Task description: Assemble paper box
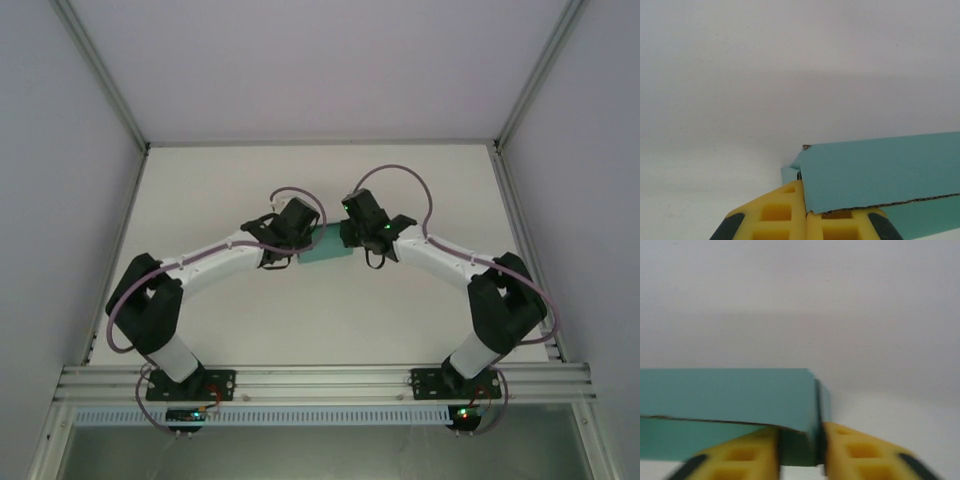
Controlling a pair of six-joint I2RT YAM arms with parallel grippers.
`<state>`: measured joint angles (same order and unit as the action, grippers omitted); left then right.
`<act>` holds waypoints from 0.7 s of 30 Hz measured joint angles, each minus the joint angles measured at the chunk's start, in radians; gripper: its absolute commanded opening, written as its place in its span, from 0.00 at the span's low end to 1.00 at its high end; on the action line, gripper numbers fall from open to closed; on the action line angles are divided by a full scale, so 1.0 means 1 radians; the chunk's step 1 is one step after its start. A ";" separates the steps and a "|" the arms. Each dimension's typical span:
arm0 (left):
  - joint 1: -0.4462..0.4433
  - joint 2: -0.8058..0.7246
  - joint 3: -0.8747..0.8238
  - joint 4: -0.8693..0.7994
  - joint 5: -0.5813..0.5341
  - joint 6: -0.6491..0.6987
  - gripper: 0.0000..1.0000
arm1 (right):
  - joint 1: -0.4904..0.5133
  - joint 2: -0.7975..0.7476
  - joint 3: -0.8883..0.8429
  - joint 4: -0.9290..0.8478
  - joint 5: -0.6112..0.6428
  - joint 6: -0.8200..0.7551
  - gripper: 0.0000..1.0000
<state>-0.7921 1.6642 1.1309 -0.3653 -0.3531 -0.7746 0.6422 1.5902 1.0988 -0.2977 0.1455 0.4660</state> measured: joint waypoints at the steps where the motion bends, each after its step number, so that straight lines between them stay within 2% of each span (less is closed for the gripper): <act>1: -0.006 0.008 0.006 0.006 -0.005 0.001 0.00 | -0.006 -0.006 -0.001 0.001 -0.024 -0.010 0.53; 6: -0.029 0.042 0.048 0.000 -0.036 0.027 0.00 | -0.043 -0.040 -0.001 -0.032 -0.110 -0.062 0.59; 12: -0.036 0.060 0.078 -0.016 -0.048 0.045 0.00 | -0.055 -0.097 -0.005 -0.093 -0.100 -0.088 0.66; 16: -0.036 0.060 0.083 -0.022 -0.049 0.052 0.00 | -0.108 -0.150 -0.037 -0.093 -0.107 -0.081 0.61; 21: -0.036 0.066 0.092 -0.028 -0.049 0.071 0.00 | -0.209 -0.191 -0.077 -0.023 -0.177 -0.014 0.56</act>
<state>-0.8280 1.7298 1.2232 -0.3935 -0.4023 -0.7033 0.4332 1.3991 1.0214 -0.3206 -0.0319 0.4515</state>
